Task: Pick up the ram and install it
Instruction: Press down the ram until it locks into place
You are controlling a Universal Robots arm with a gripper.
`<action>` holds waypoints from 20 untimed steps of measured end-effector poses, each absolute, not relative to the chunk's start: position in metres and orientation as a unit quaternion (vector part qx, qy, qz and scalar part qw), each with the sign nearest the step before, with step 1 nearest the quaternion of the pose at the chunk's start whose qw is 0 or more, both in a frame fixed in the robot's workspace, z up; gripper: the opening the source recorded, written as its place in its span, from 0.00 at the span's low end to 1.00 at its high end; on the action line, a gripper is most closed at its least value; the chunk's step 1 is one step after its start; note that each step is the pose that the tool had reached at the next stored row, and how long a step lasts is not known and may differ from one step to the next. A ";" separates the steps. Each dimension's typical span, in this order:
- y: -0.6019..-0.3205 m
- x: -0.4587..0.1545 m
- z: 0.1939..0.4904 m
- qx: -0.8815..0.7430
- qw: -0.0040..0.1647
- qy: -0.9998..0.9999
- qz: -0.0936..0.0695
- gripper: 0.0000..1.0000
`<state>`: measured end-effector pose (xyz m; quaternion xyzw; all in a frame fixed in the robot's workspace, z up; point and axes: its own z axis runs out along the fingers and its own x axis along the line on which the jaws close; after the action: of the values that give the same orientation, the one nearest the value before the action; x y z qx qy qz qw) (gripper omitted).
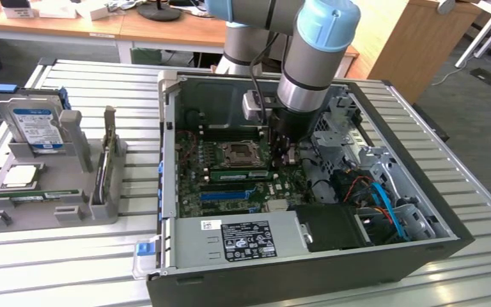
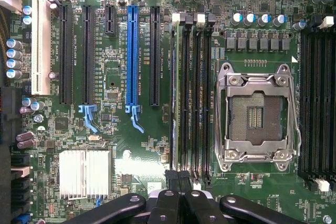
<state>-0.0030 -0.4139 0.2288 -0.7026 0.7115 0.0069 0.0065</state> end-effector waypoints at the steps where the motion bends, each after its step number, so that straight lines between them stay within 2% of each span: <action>1: -0.414 -0.003 0.229 -0.703 0.006 0.711 0.007 0.11; 20: -0.414 -0.003 0.227 -0.703 0.006 0.711 0.007 0.11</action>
<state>-0.0030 -0.4139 0.2270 -0.7027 0.7115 0.0069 0.0065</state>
